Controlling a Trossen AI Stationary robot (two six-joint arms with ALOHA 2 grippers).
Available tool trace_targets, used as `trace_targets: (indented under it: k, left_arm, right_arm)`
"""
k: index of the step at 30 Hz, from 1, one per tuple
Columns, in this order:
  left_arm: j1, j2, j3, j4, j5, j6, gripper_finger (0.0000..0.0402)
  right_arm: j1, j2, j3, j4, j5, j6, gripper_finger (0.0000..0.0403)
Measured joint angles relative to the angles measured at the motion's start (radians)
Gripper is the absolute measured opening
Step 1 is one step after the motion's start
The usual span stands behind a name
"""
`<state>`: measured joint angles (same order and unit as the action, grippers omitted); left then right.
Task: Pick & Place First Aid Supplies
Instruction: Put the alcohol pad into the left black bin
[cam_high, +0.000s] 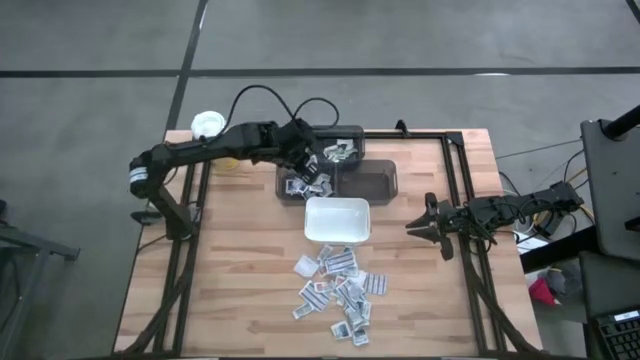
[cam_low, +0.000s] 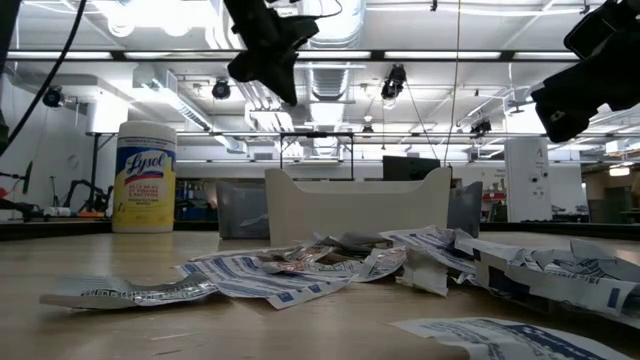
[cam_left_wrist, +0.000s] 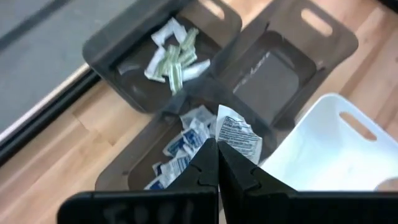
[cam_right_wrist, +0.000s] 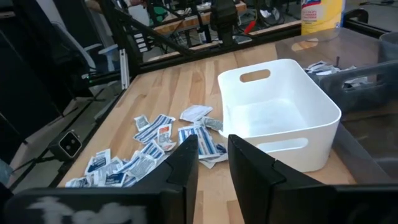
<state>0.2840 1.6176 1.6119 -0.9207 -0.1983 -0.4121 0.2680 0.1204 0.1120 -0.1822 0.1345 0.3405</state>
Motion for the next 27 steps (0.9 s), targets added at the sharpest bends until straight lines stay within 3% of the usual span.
trace_targets:
  k: [19, 27]
  left_arm:
    - [0.146, 0.192, 0.270, -0.344, 0.264, 0.248, 0.0000]
    - [0.175, 0.231, 0.284, -0.356, 0.328, 0.301, 0.0000]
  right_arm:
    - [0.000, 0.000, 0.000, 0.000, 0.000, 0.000, 0.0074]
    - [0.000, 0.000, 0.000, 0.000, -0.001, 0.026, 0.0085]
